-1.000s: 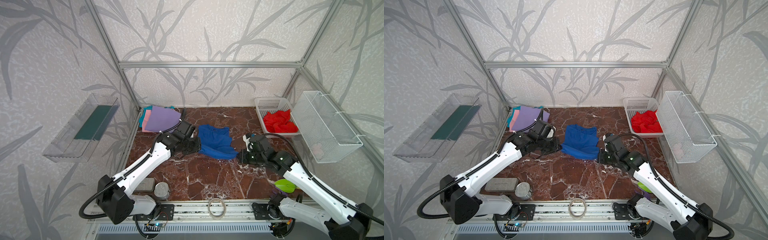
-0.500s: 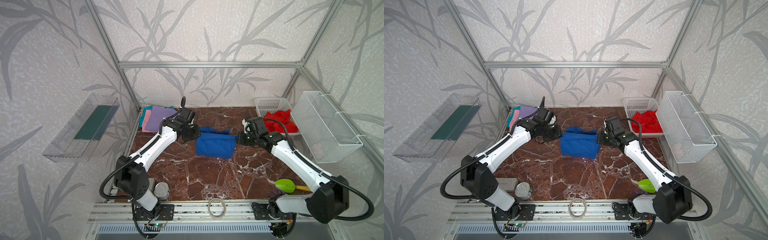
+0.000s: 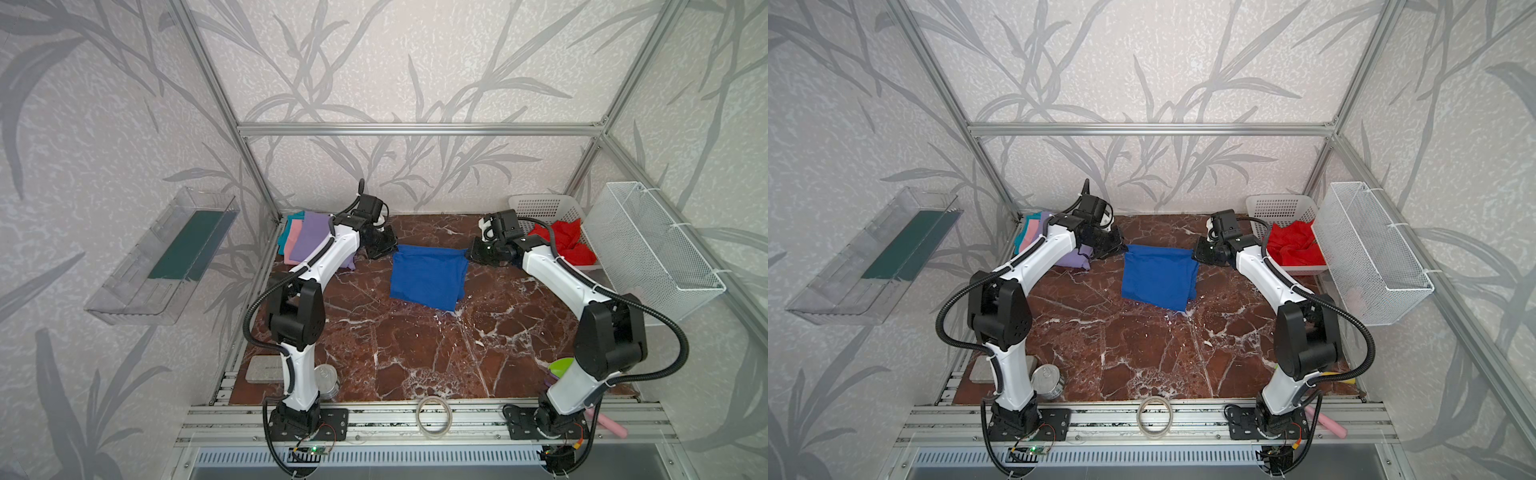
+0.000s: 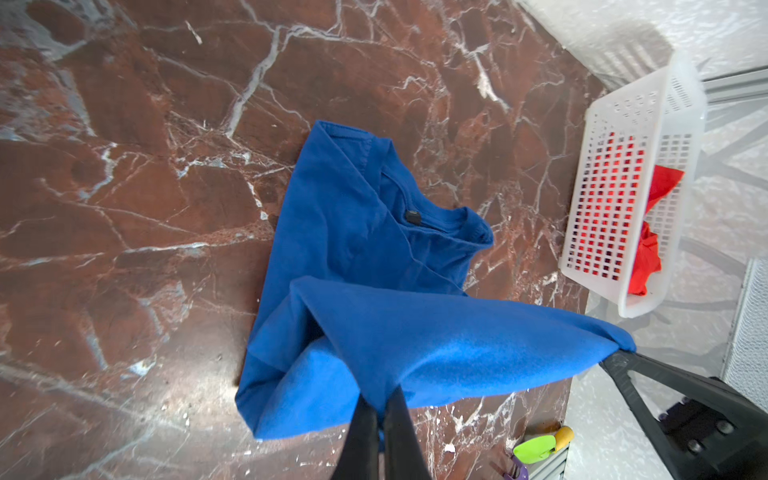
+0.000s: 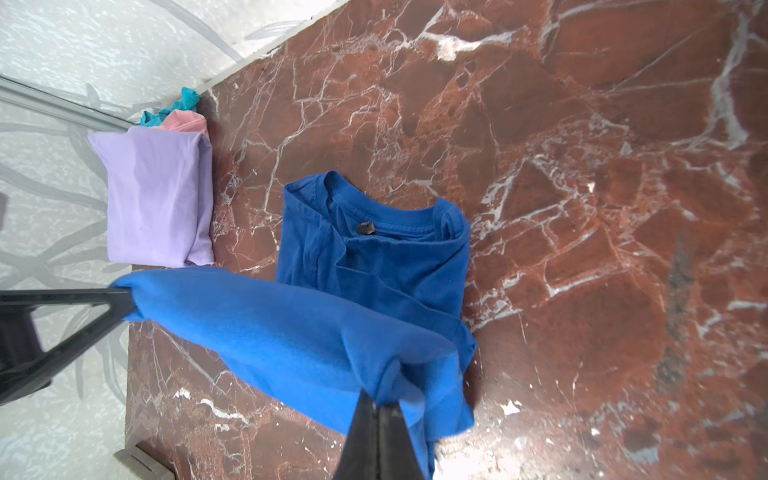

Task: Fold and stack the t-shirts

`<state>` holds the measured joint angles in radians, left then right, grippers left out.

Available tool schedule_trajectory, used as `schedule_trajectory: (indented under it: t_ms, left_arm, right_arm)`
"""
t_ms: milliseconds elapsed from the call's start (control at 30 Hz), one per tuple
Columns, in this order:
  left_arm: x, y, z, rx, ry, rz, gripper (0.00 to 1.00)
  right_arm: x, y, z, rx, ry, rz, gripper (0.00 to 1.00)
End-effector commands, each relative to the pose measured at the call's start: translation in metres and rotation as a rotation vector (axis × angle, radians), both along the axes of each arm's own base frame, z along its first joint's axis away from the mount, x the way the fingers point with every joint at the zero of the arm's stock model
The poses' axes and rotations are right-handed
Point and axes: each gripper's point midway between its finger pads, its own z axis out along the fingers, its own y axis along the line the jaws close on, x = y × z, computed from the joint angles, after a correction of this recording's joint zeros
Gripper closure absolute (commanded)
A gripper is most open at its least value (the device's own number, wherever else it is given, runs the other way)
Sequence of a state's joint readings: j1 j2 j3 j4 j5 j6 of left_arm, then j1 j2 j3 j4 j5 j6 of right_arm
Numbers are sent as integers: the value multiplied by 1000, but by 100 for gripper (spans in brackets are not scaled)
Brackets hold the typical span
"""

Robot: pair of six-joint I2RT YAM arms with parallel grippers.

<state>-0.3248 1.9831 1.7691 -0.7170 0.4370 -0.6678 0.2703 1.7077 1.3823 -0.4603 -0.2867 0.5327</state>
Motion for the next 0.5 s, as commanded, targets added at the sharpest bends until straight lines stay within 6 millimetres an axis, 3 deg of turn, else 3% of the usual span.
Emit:
schedule_trajectory:
  t_ms: [0,133,267,367,467]
  left_arm:
    - [6,-4,31,-46,-52,-1,100]
    - [-2,-3,61,-59,-104,-7,100]
    - [-31,1,78,-47,-137,-9,100]
    - [-61,5,77,-37,-141,-11,100]
    - [-96,9,57,-26,-103,-9,100]
  right_arm:
    - [8,4,28,36,-60,11,100]
    - [0,0,57,43,-113,9,100]
    - [-27,-5,76,53,-148,1,100]
    - [-56,-8,77,48,-152,4,100]
    - [-86,-10,62,43,-125,3,100]
